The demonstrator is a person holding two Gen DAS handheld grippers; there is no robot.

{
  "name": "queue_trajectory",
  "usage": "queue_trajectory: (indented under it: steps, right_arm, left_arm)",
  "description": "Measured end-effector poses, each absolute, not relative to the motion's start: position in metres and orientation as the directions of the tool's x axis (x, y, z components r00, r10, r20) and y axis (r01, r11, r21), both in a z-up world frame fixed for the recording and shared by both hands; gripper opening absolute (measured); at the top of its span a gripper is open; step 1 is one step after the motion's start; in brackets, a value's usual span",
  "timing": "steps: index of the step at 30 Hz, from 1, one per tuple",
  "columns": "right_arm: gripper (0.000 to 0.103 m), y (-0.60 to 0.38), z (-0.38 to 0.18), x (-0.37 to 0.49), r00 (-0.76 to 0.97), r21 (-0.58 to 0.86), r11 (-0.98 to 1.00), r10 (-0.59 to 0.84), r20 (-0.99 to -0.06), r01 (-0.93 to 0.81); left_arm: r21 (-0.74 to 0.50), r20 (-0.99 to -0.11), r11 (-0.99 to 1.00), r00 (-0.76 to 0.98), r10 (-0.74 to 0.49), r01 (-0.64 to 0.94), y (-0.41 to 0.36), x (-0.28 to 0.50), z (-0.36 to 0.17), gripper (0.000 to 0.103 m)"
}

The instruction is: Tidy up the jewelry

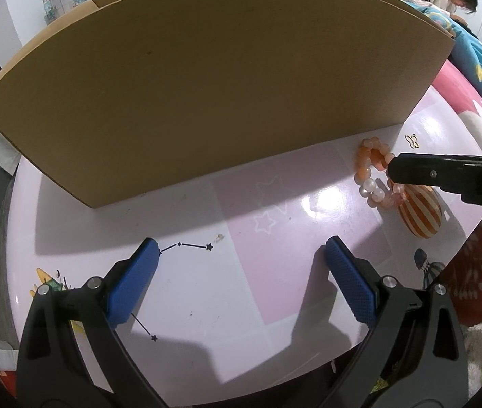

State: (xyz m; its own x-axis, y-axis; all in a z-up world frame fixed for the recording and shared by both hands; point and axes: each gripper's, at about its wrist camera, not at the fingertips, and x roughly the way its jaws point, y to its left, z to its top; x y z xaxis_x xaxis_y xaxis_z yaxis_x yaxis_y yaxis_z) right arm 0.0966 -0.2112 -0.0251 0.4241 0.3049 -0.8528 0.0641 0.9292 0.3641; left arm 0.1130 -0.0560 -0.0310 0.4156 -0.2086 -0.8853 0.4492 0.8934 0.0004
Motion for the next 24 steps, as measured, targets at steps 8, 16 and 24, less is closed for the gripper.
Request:
queue_trajectory:
  steps: [8, 16, 24]
  right_arm:
    - [0.01, -0.199, -0.027, 0.098, 0.412, 0.375, 0.926, 0.324, -0.851, 0.045]
    - [0.01, -0.176, -0.03, 0.106, 0.388, 0.403, 0.915, 0.378, -0.841, -0.016]
    - [0.01, -0.135, -0.035, 0.118, 0.352, 0.447, 0.887, 0.458, -0.816, -0.116]
  left_arm:
    - [0.001, -0.882, 0.892, 0.422, -0.213, 0.452, -0.055, 0.107, -0.03, 0.095]
    - [-0.001, -0.879, 0.902, 0.43, -0.207, 0.432, -0.043, 0.106, -0.037, 0.095]
    - [-0.001, -0.876, 0.933, 0.449, -0.175, 0.361, -0.014, 0.105, -0.039, 0.095]
